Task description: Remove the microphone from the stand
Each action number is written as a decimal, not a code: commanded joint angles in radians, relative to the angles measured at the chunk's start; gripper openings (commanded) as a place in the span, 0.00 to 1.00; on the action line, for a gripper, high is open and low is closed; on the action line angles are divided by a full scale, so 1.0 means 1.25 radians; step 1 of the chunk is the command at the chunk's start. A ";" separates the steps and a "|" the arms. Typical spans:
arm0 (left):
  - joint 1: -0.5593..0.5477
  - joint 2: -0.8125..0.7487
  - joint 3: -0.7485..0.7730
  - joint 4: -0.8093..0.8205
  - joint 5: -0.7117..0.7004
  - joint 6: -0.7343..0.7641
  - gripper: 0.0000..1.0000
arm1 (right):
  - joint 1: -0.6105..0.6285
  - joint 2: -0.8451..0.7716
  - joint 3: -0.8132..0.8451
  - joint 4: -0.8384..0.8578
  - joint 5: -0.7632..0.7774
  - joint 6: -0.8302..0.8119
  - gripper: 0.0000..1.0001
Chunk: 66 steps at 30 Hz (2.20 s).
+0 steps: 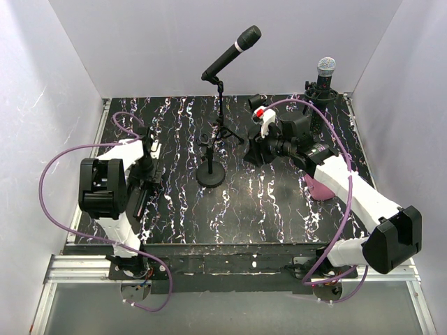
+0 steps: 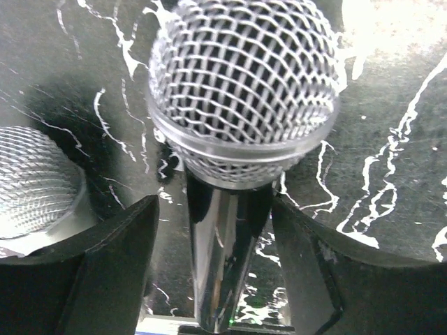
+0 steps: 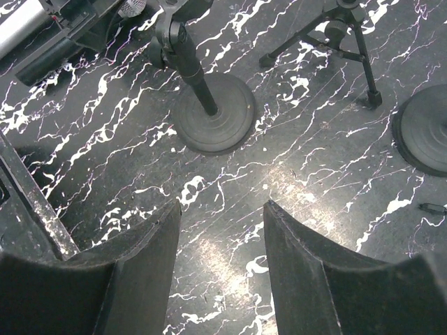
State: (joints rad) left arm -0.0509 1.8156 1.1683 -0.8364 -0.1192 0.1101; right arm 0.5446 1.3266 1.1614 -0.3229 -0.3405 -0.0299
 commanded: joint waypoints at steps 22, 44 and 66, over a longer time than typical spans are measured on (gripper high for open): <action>-0.043 -0.135 0.150 0.387 0.808 -0.443 0.98 | 0.005 -0.007 0.044 -0.072 -0.015 -0.040 0.58; -0.100 -0.057 0.128 0.432 0.859 -0.537 0.49 | 0.004 -0.024 -0.021 -0.025 -0.003 -0.051 0.58; 0.144 -0.016 0.254 0.511 0.770 -0.486 0.36 | 0.004 -0.016 -0.036 -0.009 -0.007 -0.051 0.58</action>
State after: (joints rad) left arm 0.0391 1.7851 1.3727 -0.2924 0.8600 -0.5304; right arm 0.5453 1.3190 1.1027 -0.3649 -0.3431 -0.0830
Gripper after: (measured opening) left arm 0.479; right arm 0.581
